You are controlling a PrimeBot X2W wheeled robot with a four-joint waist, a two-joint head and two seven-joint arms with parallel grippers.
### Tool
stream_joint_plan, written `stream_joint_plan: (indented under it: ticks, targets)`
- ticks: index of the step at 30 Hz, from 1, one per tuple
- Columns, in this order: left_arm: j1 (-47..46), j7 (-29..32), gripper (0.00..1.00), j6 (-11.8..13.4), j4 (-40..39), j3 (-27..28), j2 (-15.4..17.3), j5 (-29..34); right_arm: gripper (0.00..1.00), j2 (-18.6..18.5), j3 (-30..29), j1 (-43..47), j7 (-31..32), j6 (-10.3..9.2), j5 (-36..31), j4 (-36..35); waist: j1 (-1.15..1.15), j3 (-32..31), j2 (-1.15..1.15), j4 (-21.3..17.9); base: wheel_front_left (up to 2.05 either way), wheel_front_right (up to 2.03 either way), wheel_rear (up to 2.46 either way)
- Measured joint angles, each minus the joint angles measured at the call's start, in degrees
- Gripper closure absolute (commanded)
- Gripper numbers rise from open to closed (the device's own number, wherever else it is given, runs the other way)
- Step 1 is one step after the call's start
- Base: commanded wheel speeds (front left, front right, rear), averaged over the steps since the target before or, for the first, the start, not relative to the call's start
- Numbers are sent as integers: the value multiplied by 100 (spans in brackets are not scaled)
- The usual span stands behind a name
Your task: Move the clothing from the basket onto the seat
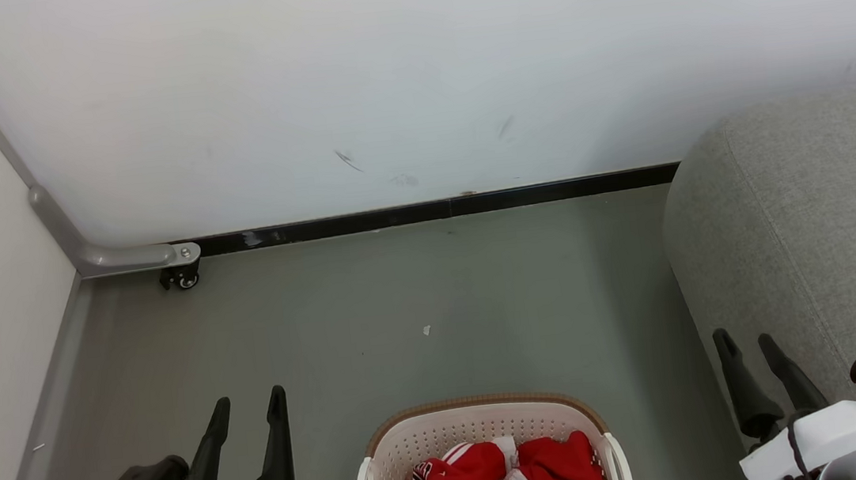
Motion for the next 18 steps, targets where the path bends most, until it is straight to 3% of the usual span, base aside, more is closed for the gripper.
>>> stream_joint_plan:
  ticks: [18]
  targets:
    - [74, -372, 0, 516, 145, -131, 22, 1544, 0, -25, 119, 1, -374, 1, -1644, 56, -4, 6, 0, -24, 0, 0, 0]
